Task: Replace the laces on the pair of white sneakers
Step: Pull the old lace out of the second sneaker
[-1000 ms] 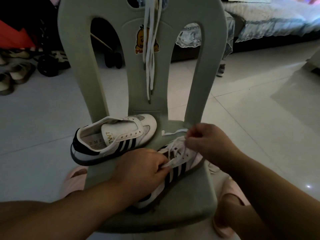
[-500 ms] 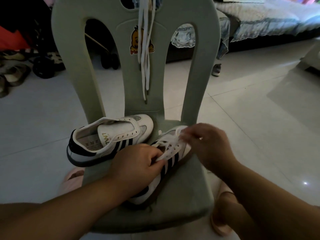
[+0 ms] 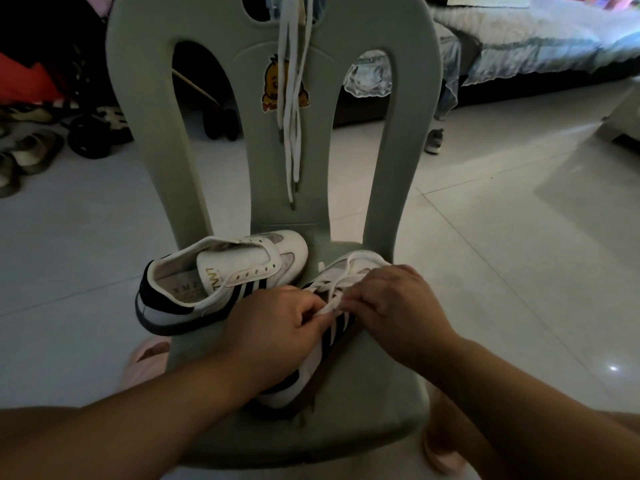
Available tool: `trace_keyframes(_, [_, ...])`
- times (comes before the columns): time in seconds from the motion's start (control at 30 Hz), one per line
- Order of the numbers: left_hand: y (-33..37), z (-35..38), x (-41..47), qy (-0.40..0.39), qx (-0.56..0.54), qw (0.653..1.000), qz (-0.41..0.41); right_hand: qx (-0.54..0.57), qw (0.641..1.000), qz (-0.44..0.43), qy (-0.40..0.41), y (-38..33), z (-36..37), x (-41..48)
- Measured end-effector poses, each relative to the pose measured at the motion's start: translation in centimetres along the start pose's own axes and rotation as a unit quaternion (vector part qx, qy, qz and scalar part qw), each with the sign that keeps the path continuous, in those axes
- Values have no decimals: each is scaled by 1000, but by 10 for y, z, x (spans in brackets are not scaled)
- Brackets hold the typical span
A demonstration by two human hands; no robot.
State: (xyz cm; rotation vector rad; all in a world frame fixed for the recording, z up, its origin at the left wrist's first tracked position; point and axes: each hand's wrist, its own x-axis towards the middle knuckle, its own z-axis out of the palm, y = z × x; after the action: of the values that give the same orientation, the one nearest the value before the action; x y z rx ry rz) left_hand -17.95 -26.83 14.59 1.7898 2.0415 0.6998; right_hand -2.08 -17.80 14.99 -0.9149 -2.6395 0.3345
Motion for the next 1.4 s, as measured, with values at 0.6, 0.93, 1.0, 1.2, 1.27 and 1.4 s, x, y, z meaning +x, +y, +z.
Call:
trace_keyframes(0.6, [0,1,3,-9,-1,1000,-7,13,999,1,-37,2,7,-1])
trace_keyframes(0.93, [3,1,4,-24,1,999,-31,350,848,364,161,17,-25,6])
trace_keyframes(1.0, [4,1,4,-26,14,999,-28,378,807,402,209,26,-34,9])
trace_keyframes(1.2, [8,-6,12,-24,-11,999,-31,225,881,409,76,42,-46,12])
trace_keyframes(1.27, [3,-11,21,-19,-6,999,-32,57,920,382,-62,44,-40,11])
trace_keyframes(1.4, [-8,-10,31,-119,58,990,-46,41,963,246,-104,24,-25,15])
